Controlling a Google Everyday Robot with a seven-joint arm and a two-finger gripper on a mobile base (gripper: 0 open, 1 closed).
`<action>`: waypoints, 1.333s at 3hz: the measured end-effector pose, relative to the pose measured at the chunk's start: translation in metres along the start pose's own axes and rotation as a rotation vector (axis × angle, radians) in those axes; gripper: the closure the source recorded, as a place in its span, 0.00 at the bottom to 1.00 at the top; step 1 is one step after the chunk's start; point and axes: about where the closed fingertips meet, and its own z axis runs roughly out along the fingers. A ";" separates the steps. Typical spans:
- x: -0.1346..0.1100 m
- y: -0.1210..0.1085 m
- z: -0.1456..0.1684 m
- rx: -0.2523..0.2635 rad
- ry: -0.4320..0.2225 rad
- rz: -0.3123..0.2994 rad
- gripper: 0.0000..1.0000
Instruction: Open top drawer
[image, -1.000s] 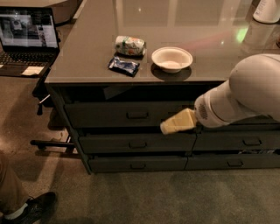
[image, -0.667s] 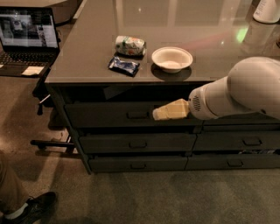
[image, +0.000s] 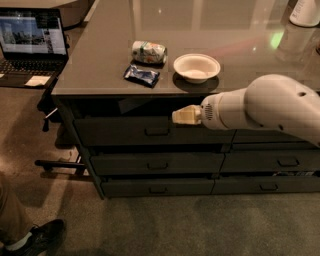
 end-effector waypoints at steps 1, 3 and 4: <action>-0.006 0.008 0.014 -0.023 -0.043 0.015 0.65; -0.013 0.012 0.024 -0.019 -0.089 0.028 1.00; -0.013 0.012 0.025 -0.019 -0.089 0.028 1.00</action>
Offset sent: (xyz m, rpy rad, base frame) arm 0.0302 0.0297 -0.0093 0.0894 -0.0873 -0.0643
